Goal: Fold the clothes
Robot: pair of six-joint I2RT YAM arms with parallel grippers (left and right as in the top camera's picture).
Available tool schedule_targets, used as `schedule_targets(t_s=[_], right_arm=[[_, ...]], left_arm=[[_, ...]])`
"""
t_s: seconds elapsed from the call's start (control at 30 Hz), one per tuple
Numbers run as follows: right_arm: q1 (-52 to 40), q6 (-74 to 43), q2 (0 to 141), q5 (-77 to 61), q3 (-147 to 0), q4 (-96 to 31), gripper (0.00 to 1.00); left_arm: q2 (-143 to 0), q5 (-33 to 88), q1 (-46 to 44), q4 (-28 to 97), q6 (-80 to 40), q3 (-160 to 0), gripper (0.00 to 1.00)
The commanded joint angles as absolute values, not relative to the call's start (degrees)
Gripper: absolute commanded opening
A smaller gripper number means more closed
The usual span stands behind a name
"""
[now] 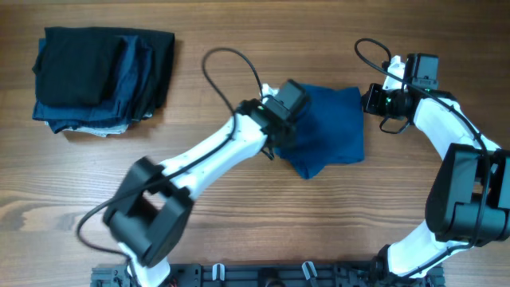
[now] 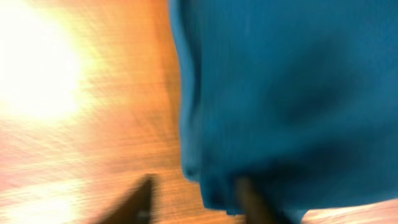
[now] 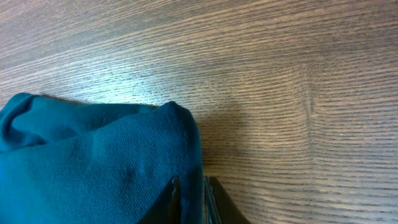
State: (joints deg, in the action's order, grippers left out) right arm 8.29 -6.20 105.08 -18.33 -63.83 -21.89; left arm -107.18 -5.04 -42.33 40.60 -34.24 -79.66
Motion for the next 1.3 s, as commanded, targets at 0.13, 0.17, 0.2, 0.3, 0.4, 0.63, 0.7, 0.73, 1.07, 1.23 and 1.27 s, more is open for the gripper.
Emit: schedule_targets(t_s=[0.13, 0.17, 0.2, 0.3, 0.4, 0.63, 0.7, 0.73, 1.07, 1.23, 1.27], right_arm=[[7.9, -6.0, 106.1, -17.8, -63.3, -22.0, 0.33], [7.9, -6.0, 106.1, -17.8, -63.3, -22.0, 0.35], [7.9, -6.0, 106.1, -17.8, -63.3, -22.0, 0.37], [7.9, -6.1, 106.1, -17.8, -63.3, -22.0, 0.40], [7.9, -6.2, 106.1, -17.8, -63.3, -22.0, 0.41], [7.9, -6.2, 106.1, -17.8, -63.3, -22.1, 0.41], [7.9, -6.2, 106.1, -17.8, -63.3, -22.2, 0.41], [7.9, -6.2, 106.1, -17.8, -63.3, -22.2, 0.41], [7.9, -6.2, 106.1, -17.8, -63.3, -22.2, 0.41], [7.9, -6.2, 106.1, -17.8, -63.3, -22.2, 0.41], [7.9, -6.2, 106.1, -17.8, -63.3, -22.2, 0.41]], left_arm=[[-108.3, -4.1, -38.7, 34.0, -35.0, -79.6, 1.00], [-109.1, -4.1, -38.7, 33.3, -35.5, -79.6, 0.99], [-110.0, -4.1, -38.8, 32.6, -36.3, -79.6, 0.99], [-112.5, -3.6, -39.1, 30.7, -36.5, -79.6, 0.99], [-114.9, -3.7, -39.8, 28.7, -36.5, -79.6, 0.99], [-119.9, -3.4, -40.1, 26.0, -34.4, -79.6, 0.99], [-121.1, -3.2, -40.8, 24.7, -32.6, -79.6, 1.00], [-121.5, -3.2, -41.1, 24.3, -32.0, -79.6, 1.00], [-127.4, -3.6, -42.9, 23.9, -28.9, -79.6, 0.88], [-128.1, -2.9, -42.9, 25.4, -28.9, -79.6, 0.56], [-128.0, -2.8, -42.9, 26.0, -28.9, -79.6, 0.56]])
